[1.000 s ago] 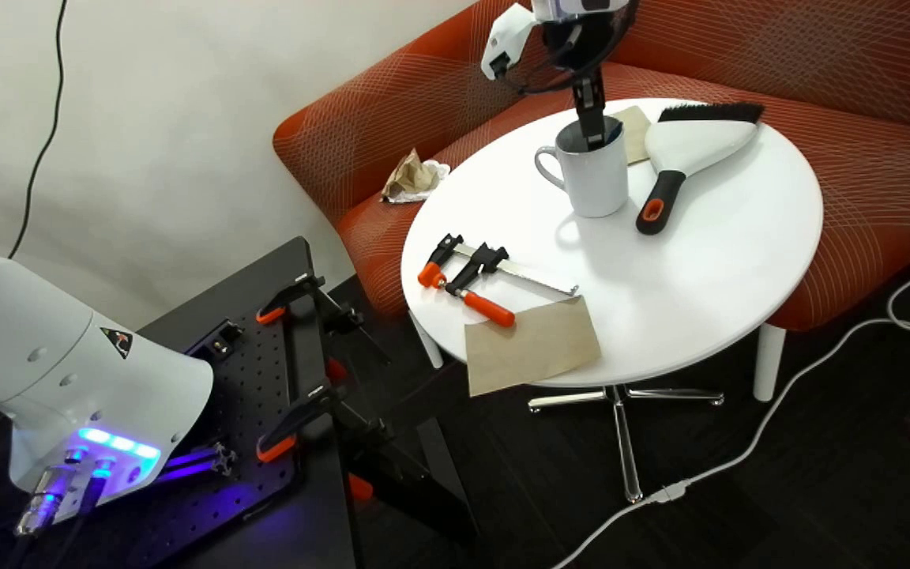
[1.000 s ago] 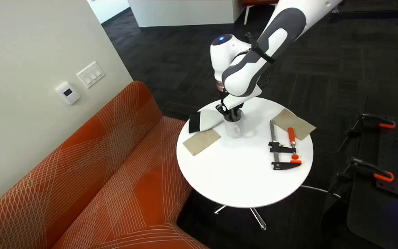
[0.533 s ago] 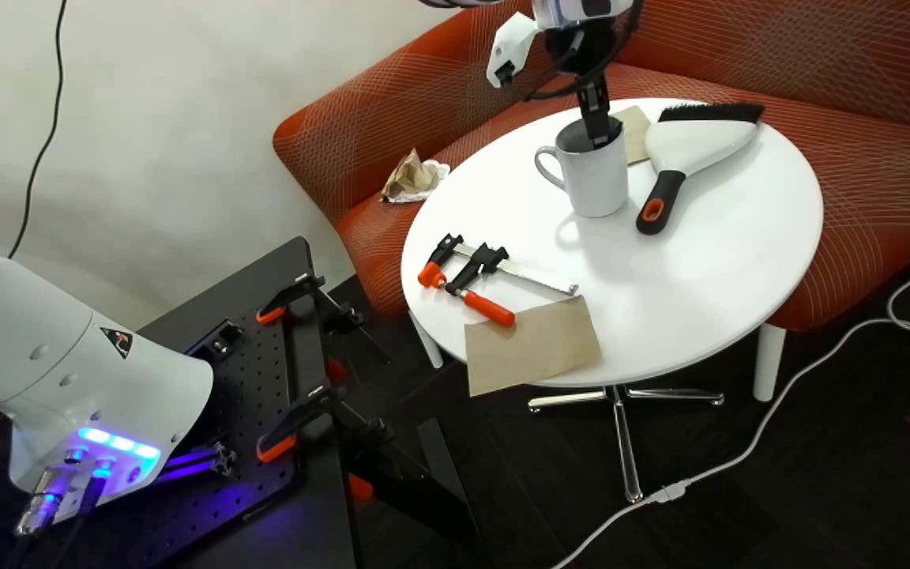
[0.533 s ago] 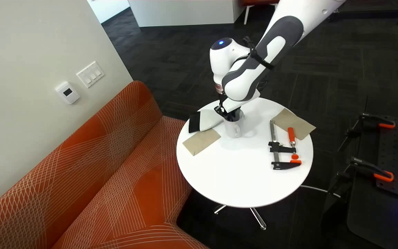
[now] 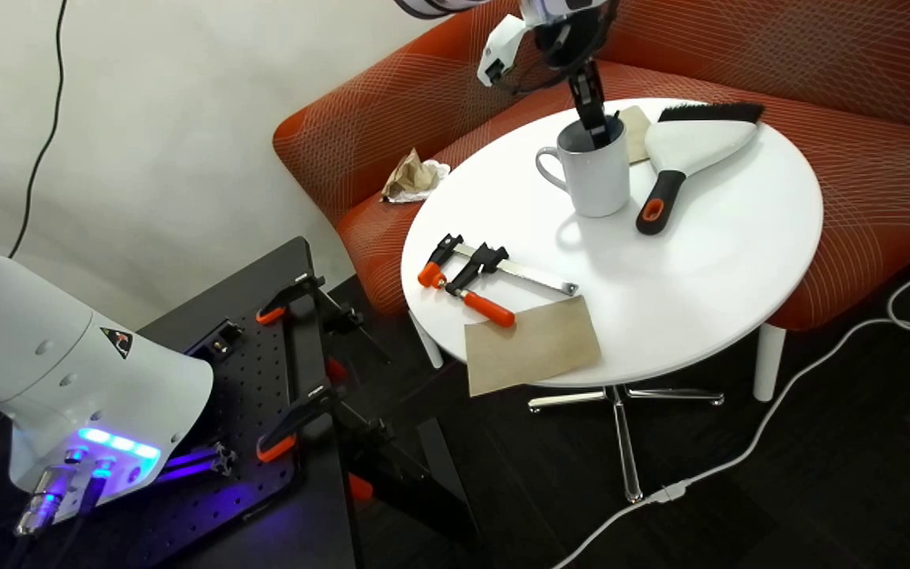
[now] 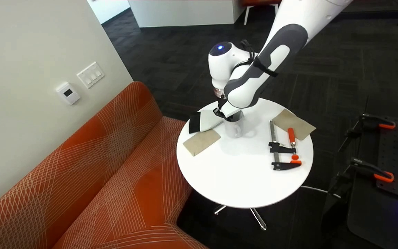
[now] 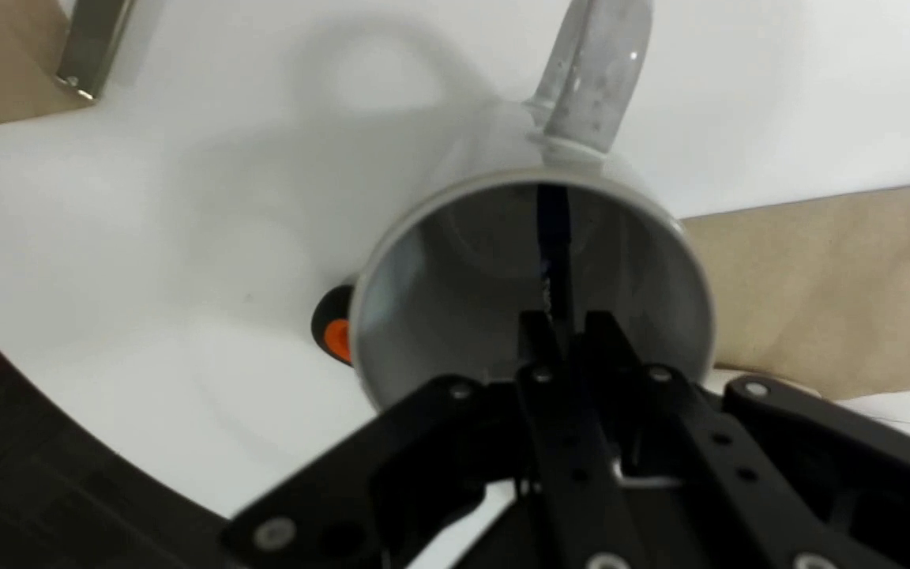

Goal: Take the pen out of the light grey mug and put it on the table

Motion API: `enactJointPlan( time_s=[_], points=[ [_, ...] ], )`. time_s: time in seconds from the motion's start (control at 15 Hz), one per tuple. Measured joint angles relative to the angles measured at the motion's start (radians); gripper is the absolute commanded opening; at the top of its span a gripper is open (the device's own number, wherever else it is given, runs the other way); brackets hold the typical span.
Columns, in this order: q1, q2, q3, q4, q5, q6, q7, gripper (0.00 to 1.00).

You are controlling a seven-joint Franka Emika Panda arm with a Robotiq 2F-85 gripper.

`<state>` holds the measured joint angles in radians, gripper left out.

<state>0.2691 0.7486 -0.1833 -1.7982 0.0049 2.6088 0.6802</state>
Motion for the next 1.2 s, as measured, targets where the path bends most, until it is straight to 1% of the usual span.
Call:
enactJointPlan(
  time_s=[0.2, 0.47, 0.6, 0.8, 1.0, 1.07, 1.2],
  points=[
    [0.065, -0.046, -0.05, -0.066, -0.05, 0.051, 0.085, 0.04],
    [0.154, -0.159, -0.122, -0.18, -0.148, 0.085, 0.212, 0.04],
    [0.193, -0.227, -0.158, -0.234, -0.226, 0.088, 0.286, 0.04],
    [0.23, -0.336, -0.194, -0.305, -0.382, 0.088, 0.41, 0.04],
    [0.234, -0.457, -0.184, -0.375, -0.556, 0.088, 0.51, 0.04],
    [0.224, -0.495, -0.163, -0.396, -0.589, 0.088, 0.512, 0.04],
    [0.179, -0.558, -0.084, -0.432, -0.611, 0.086, 0.498, 0.04]
  ],
)
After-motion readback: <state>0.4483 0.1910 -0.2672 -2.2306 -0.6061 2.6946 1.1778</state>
